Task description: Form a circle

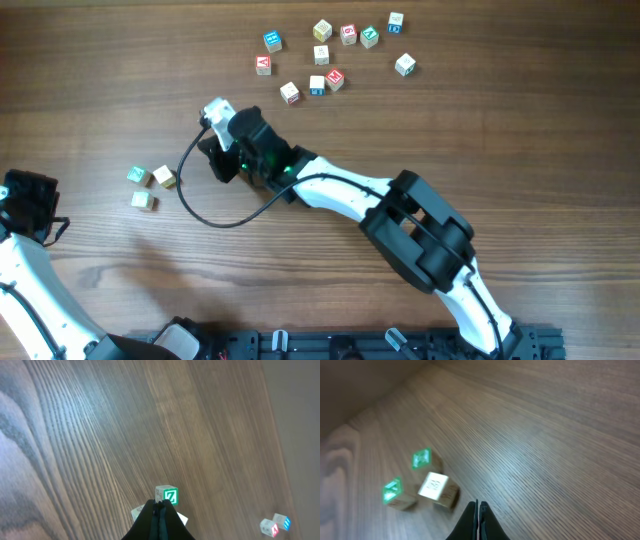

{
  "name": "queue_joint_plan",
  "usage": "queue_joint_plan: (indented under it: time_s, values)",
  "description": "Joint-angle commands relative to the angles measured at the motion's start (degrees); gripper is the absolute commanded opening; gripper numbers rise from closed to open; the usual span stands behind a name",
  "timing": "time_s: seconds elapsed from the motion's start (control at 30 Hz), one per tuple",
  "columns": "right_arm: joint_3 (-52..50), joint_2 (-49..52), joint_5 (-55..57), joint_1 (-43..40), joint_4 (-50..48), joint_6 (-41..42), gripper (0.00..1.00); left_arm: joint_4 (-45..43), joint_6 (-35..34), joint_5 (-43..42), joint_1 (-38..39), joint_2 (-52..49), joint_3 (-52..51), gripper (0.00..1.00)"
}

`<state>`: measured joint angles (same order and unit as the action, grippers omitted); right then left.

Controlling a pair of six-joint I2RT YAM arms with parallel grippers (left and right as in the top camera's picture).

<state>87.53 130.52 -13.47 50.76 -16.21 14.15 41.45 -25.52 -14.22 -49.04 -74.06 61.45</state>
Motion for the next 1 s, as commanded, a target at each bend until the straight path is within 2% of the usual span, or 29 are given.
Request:
queue_joint_plan:
  time_s: [0.0,0.17,0.3,0.4,0.5,0.6,0.97]
  values:
    - [0.66,1.29,4.68,-0.79,-0.7,-1.92,0.05,0.87,1.36,1.9,-0.22,-0.33,0.37,0.04]
    - [0.79,1.09,5.75,-1.73,0.83,-1.68,0.05,2.49,1.36,4.9,-0.22,-0.33,0.37,0.04]
    - [6.19,-0.2,0.07,-2.54,12.04,-1.57,0.05,3.41,1.36,6.36,-0.22,-0.31,0.37,0.04]
    - [12.76,-0.24,-1.25,-3.02,14.93,-5.49,0.05,3.85,1.38,6.4,-0.22,-0.31,0.37,0.04]
    - [12.87,-0.24,-3.41,-3.32,17.81,-7.04,0.05,5.44,3.17,6.43,-0.22,-0.31,0.39,0.04]
    - [12.85,-0.24,-3.67,-4.31,21.42,-4.61,0.05,5.51,4.33,6.4,-0.22,-0.31,0.39,0.04]
    - [12.85,0.83,-9.53,-5.29,21.66,-6.6,0.05,4.55,4.09,5.7,-0.22,-0.26,0.39,0.04]
